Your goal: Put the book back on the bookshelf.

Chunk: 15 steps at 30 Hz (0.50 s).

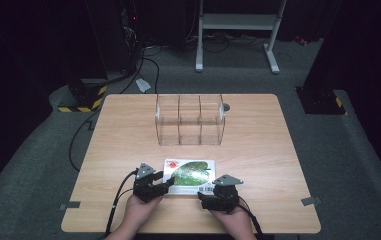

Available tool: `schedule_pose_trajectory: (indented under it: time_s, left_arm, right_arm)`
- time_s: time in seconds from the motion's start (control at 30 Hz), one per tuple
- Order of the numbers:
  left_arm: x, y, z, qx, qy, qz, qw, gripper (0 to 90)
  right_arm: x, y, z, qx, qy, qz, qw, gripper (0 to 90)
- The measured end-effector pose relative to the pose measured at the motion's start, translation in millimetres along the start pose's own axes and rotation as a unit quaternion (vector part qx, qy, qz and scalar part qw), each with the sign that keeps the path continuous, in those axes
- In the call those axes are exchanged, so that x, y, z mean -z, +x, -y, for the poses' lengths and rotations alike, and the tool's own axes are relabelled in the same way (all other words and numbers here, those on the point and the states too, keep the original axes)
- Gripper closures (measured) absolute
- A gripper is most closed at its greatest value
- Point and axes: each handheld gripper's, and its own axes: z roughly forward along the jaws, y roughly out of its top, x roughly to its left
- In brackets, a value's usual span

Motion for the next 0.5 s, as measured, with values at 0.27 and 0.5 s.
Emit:
schedule_pose_trajectory:
  time_s: [0.27, 0.5]
  left_arm:
    - [5.5, -2.6, -4.3, -0.011, -0.019, 0.002, 0.9998, 43.9]
    - [13.9, -6.8, -10.0, -0.023, -0.037, 0.008, 0.9990, 44.3]
  right_arm:
    - [-3.2, 2.4, 0.0, 0.002, 0.006, 0.003, 1.0000, 13.4]
    - [-3.5, 4.2, 0.5, 0.007, 0.009, 0.006, 0.9999, 11.9]
